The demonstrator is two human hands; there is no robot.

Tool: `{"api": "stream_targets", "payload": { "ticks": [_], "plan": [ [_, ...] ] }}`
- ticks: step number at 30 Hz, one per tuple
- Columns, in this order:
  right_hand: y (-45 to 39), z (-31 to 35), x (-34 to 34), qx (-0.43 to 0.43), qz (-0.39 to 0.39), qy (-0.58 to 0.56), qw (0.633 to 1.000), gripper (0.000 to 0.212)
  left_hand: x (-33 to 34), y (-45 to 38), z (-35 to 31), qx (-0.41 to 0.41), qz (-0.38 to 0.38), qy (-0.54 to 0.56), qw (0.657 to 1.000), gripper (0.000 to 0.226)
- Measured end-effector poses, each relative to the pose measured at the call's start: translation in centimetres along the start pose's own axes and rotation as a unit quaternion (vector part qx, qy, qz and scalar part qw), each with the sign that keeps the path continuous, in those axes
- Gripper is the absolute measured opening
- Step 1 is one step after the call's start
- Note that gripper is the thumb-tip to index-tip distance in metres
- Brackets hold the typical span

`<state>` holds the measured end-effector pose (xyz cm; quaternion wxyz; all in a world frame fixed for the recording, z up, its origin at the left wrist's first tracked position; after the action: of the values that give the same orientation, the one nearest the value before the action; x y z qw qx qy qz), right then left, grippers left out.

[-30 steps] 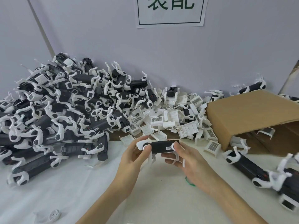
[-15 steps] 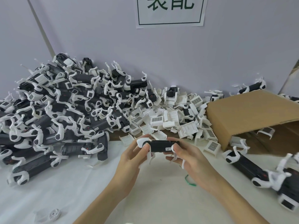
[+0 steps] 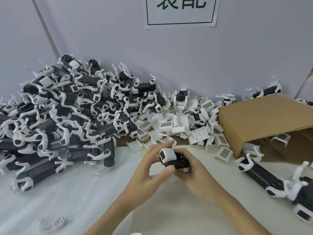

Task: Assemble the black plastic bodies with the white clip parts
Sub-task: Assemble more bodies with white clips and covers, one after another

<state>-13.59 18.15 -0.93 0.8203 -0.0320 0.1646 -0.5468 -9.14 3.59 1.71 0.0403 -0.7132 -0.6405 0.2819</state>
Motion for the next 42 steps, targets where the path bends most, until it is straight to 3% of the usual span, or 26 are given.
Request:
{"api": "stream_targets", "payload": {
  "ticks": [7, 17, 21, 24, 28, 31, 35, 39, 40, 42],
  "plan": [
    [-0.2, -0.1, -0.3, -0.018, 0.005, -0.03, 0.999, 0.048, -0.5, 0.0, 1.9, -0.093, 0.006, 0.126, 0.988, 0.045],
    [-0.2, -0.4, -0.4, -0.011, -0.014, -0.03, 0.999, 0.041, -1.3, 0.0, 2.3, -0.102, -0.038, 0.075, 0.991, 0.044],
    [0.2, 0.9, -1.6, -0.083, -0.113, 0.037, 0.989, 0.044, -2.2, 0.1, 2.6, -0.122, -0.117, 0.068, 0.983, 0.041],
    [0.7, 2.4, -2.2, -0.154, -0.17, 0.135, 0.964, 0.053, -1.6, 0.3, 2.7, -0.119, -0.1, 0.003, 0.988, 0.043],
    [0.8, 2.8, -2.0, -0.183, -0.158, 0.184, 0.953, 0.068, -0.7, 0.0, 2.4, -0.097, -0.068, 0.039, 0.992, 0.027],
    [0.4, 2.0, -2.1, -0.142, -0.113, 0.162, 0.97, 0.087, -1.2, 0.0, 2.7, -0.091, -0.077, 0.077, 0.99, 0.023],
    [0.7, 2.1, -2.9, -0.143, -0.122, 0.256, 0.948, 0.067, -1.5, 0.2, 2.9, -0.101, -0.069, 0.042, 0.992, 0.031],
    [0.8, 2.9, -3.4, -0.185, -0.146, 0.253, 0.939, 0.063, -2.7, 0.2, 2.1, -0.049, -0.142, -0.154, 0.977, 0.04],
    [0.8, 3.0, -3.5, -0.192, -0.152, 0.252, 0.936, 0.065, -2.9, 0.1, 2.1, -0.065, -0.144, -0.156, 0.975, 0.041],
    [0.9, 3.2, -3.6, -0.201, -0.157, 0.271, 0.928, 0.075, -2.6, 0.1, 2.6, -0.126, -0.12, -0.061, 0.983, 0.043]
  ]
}}
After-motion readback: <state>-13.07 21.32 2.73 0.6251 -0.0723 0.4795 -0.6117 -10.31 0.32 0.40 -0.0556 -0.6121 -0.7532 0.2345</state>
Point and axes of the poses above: each hand's wrist, its own y-axis away from the middle knuckle, its own x-axis out of the palm, z = x × y, the point moved 8 cm from there along -y, towards the middle knuckle, and after that the axes turned 6 degrees about -y, right-handed, at the moved point
